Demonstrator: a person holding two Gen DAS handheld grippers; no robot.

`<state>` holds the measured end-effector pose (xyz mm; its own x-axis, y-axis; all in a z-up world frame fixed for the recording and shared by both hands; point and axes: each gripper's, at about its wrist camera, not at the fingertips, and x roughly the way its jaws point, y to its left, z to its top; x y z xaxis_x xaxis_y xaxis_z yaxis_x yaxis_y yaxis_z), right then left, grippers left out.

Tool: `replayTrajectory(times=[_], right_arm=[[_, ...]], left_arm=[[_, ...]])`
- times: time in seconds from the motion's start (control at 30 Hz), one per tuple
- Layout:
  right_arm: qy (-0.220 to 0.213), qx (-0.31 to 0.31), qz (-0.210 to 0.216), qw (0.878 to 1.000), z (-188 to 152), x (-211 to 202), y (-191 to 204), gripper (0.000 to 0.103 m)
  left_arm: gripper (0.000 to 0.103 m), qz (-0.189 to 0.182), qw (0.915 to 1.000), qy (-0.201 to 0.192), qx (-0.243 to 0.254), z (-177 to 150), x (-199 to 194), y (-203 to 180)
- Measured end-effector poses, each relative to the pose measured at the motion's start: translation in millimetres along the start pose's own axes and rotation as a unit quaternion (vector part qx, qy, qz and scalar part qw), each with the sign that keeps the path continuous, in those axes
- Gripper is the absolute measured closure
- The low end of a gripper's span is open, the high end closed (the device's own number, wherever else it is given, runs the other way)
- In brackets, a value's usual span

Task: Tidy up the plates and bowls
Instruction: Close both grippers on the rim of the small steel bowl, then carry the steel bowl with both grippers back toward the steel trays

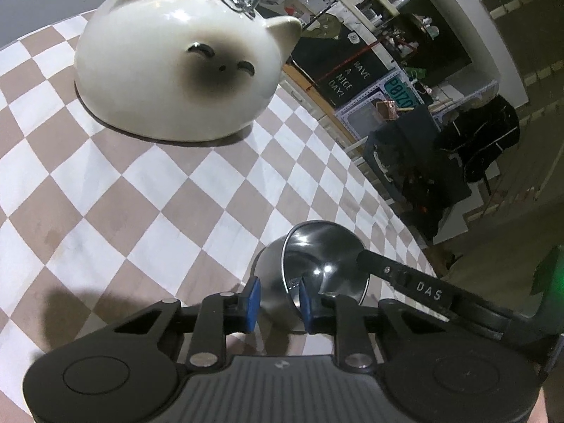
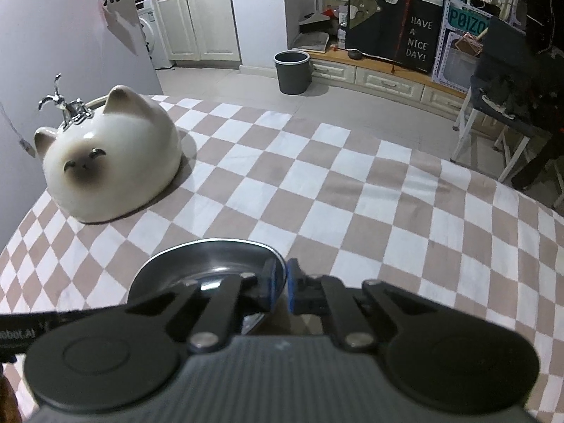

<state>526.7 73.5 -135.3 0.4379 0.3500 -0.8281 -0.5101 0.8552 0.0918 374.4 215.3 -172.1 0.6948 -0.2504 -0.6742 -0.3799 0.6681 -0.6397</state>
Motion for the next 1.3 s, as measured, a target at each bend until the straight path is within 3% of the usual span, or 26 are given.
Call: replayTrajectory(times=[0.3,0.63,0.93,1.3], right_arm=[[-0.009,0.005,0.001,1.0,-7,-15,2,0.097],[-0.035,0.03,-0.008,0.999,-18,-62,-8,0.097],[-0.045,0.08,-0.015,0.996,-56,-114,-32,0.097],[-0.089,0.124,-0.02,0.988,-111,-198,-47,0.097]], left_arm=[[0.088,0.01,0.9997,0.006,0.02,0,2,-6],[0.088,-0.009,0.9982,0.001,0.06,-10,-23,-38],[0.088,-0.031,0.9927,0.006,0.116,-38,-57,-78],[0.088,-0.069,0.9835,0.017,0.167,-80,-93,-113]])
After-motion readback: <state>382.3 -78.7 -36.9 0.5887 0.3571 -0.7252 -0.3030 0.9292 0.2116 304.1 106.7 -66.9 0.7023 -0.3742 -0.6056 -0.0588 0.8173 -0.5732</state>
